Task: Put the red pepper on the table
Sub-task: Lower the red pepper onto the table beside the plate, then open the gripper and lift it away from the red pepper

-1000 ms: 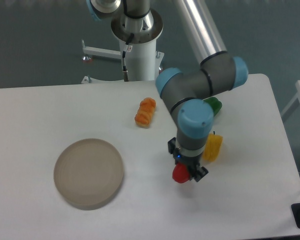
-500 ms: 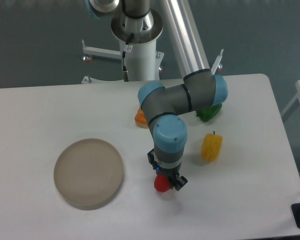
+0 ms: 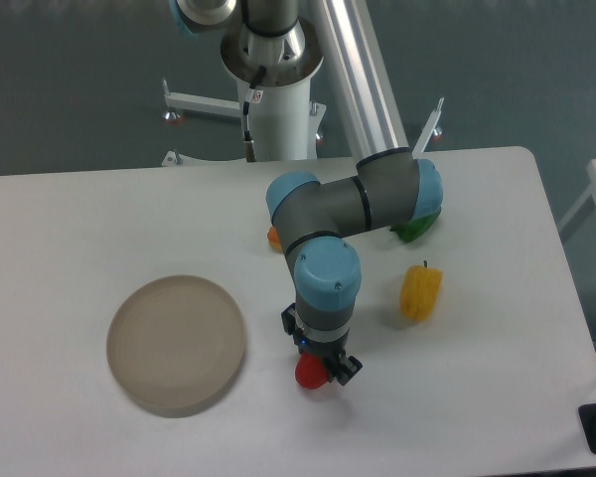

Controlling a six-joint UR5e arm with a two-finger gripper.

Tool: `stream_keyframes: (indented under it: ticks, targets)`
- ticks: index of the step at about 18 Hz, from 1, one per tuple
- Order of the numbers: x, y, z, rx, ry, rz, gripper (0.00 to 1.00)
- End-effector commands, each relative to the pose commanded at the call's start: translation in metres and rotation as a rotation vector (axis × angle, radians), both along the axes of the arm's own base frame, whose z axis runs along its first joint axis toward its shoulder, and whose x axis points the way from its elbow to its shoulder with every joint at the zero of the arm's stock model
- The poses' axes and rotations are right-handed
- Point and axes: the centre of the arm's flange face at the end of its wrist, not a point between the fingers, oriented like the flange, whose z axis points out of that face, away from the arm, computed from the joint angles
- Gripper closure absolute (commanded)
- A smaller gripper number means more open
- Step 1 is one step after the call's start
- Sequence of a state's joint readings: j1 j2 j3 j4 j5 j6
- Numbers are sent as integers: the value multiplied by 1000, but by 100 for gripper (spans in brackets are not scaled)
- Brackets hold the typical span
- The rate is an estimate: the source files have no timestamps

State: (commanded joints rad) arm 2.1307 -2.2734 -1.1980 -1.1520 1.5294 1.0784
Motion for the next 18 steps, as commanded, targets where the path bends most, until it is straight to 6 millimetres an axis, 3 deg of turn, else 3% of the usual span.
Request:
stream_keyframes:
  ticks: [7,12,18]
  targets:
    - [-21,-10,43,46,42,26,0]
    - [-56,-51,83,48,53,34,0]
    - [-93,-102,107,-37,21,-231,0]
